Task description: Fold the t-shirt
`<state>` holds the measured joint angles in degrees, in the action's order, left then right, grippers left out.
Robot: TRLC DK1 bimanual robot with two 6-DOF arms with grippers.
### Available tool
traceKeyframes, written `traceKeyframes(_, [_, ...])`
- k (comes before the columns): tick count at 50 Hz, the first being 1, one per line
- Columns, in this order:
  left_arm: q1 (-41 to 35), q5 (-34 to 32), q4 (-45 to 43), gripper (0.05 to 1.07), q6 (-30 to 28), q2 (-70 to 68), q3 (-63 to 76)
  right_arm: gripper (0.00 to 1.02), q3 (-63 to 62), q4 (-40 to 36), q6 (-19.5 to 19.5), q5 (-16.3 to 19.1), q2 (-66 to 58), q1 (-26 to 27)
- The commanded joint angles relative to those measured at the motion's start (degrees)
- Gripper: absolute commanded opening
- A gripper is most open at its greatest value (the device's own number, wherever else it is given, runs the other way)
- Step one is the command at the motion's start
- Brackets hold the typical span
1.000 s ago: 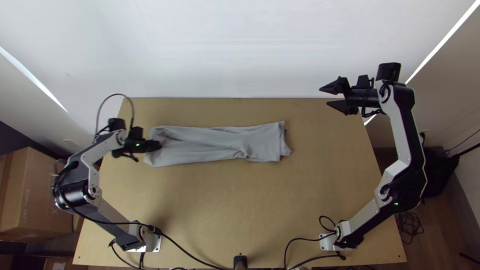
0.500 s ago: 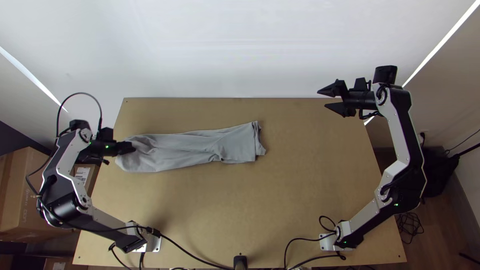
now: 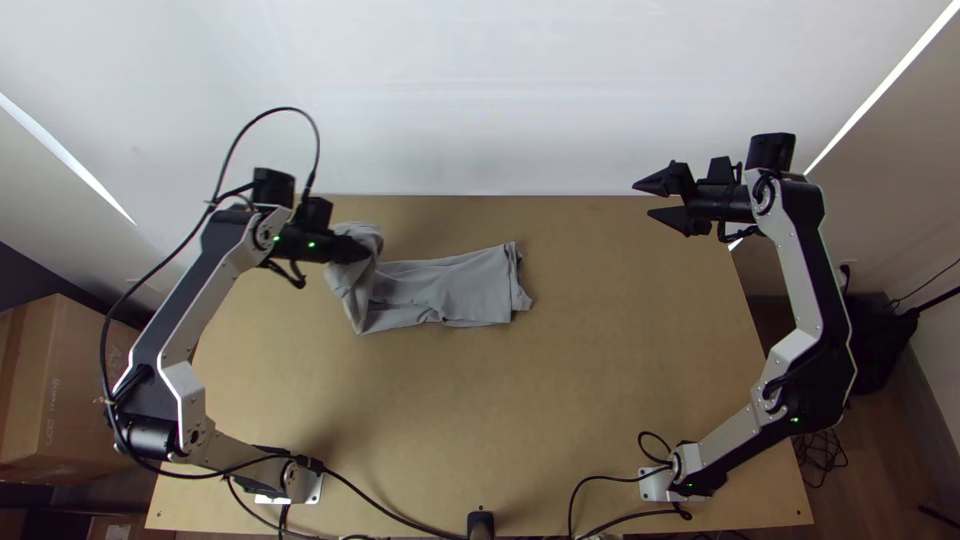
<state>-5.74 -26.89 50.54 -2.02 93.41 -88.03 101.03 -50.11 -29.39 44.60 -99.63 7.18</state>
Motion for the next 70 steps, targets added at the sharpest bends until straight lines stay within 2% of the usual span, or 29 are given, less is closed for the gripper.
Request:
traceKeyframes(1, [-4.02,0.44,0.61,0.08,4.04,3.71,-4.78,0.98,-1.98,0.19,-0.67,0.31,2.78,0.38])
traceKeyframes(32, [-21.95,5.19,1.05,0.08,10.99,25.51,-26.76,0.98,-12.26,2.47,-0.58,-0.92,9.72,1.17])
traceKeyframes(38, [-24.76,7.38,0.96,0.09,10.99,30.08,-31.94,0.98,-14.73,4.4,-0.67,-3.11,10.69,-0.68])
traceKeyframes(39, [-25.11,7.56,0.96,0.14,10.99,30.87,-32.91,0.98,-14.99,4.58,-0.67,-3.29,10.78,-0.94])
traceKeyframes(41, [-25.82,7.56,1.14,0.38,10.99,32.19,-34.58,0.98,-15.6,4.84,-0.76,-3.64,11.04,-1.56])
traceKeyframes(44, [-27.49,7.56,1.4,1.03,10.9,34.21,-37.48,0.98,-16.4,5.19,-0.85,-4.26,11.04,-2.17])
traceKeyframes(47, [-28.89,7.56,1.4,1.03,11.25,35.71,-40.38,0.98,-17.71,6.25,-0.85,-4.61,11.13,-2.79])
traceKeyframes(56, [-30.3,7.91,-7.48,1.03,15.64,33.6,-40.91,0.98,-23.78,11.87,-0.94,-8.04,10.78,-6.04])
traceKeyframes(70, [-22.74,8.0,-3.87,1.03,14.94,22.87,-38.01,0.98,-24.31,14.42,-0.5,-8.92,6.91,-14.91])
